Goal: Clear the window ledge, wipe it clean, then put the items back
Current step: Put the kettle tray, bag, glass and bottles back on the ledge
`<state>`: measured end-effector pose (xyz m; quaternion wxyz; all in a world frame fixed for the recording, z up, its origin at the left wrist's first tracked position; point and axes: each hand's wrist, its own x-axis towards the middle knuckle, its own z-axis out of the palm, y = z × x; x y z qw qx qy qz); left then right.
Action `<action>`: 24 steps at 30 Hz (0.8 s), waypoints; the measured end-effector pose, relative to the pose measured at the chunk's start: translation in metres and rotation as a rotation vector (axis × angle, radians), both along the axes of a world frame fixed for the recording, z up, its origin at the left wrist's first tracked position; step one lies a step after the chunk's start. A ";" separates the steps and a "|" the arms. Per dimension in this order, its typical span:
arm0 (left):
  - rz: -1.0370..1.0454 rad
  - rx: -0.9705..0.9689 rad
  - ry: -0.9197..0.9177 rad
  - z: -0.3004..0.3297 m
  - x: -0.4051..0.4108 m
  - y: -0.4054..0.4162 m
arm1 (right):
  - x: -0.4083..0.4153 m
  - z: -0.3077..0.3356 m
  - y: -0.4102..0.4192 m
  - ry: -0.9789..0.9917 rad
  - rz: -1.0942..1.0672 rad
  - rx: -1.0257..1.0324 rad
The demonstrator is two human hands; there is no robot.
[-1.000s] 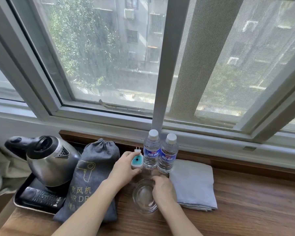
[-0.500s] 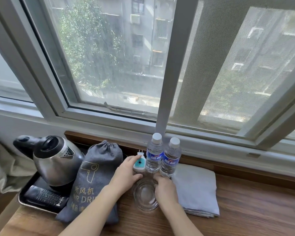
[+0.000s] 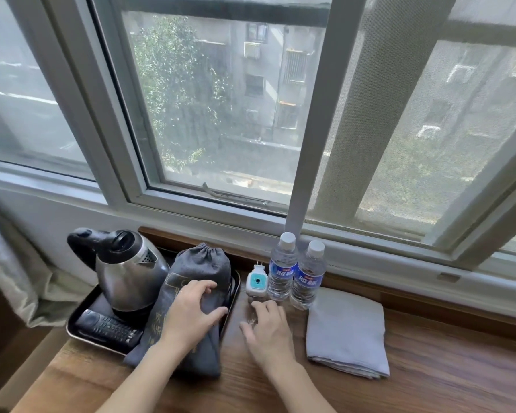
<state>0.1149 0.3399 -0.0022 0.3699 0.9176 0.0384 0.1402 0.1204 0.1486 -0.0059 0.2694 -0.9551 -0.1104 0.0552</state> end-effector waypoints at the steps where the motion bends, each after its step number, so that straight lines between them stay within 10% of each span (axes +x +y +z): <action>1: 0.028 0.014 -0.023 0.000 -0.009 0.010 | -0.004 0.000 0.006 0.025 0.027 0.038; 12: 0.527 0.109 0.088 -0.014 -0.075 0.139 | -0.024 -0.005 0.063 0.199 0.080 0.226; 24: 0.470 0.020 0.537 -0.024 -0.047 0.207 | -0.024 -0.017 0.086 0.338 -0.070 0.319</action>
